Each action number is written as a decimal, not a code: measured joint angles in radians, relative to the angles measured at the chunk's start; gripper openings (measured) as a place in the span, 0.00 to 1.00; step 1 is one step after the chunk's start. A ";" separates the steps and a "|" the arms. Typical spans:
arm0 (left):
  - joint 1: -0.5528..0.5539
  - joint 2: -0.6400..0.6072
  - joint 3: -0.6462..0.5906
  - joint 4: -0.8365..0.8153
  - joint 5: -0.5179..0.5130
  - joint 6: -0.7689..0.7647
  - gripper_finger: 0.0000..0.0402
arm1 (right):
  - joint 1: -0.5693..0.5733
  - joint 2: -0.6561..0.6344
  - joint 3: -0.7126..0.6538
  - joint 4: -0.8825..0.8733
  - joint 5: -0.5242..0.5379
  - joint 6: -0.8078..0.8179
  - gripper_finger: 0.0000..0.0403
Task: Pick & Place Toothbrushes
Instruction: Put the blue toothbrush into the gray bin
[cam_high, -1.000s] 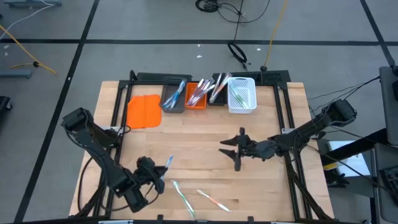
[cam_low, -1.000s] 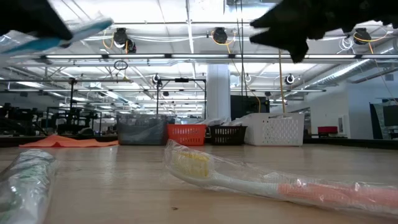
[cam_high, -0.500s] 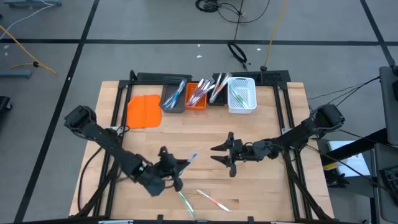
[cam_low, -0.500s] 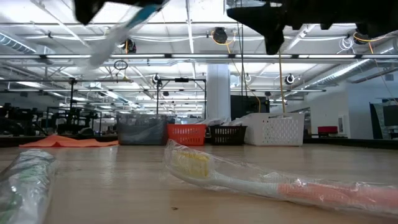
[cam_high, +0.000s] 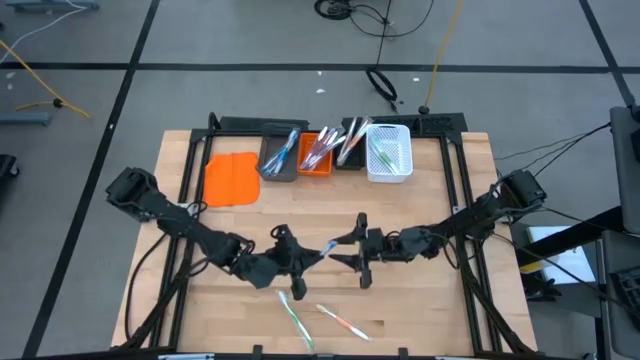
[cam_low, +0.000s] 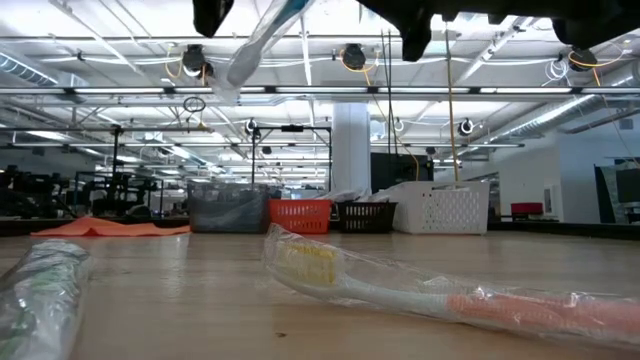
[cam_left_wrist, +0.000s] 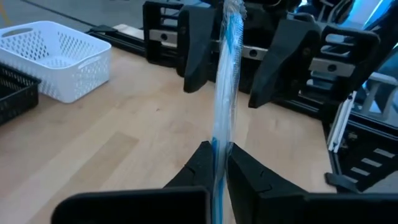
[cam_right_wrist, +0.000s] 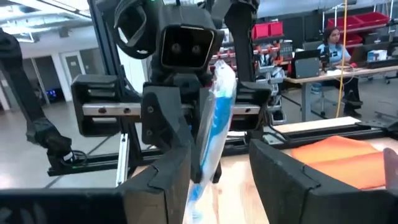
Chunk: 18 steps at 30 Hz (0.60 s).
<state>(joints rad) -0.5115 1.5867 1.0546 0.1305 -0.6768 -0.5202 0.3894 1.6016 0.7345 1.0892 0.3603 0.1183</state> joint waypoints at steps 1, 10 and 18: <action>0.003 0.000 0.000 0.000 0.001 0.002 0.05 | -0.002 0.000 0.000 0.004 -0.002 0.000 0.39; 0.022 0.000 0.000 0.002 0.005 0.020 0.04 | -0.026 0.000 0.000 0.036 -0.052 0.000 0.34; 0.021 0.000 0.000 0.002 0.010 0.022 0.01 | -0.030 0.000 0.000 0.036 -0.055 -0.015 0.04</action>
<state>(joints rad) -0.4904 1.5867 1.0542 0.1329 -0.6671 -0.4984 0.3595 1.6016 0.7341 1.1255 0.3051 0.1031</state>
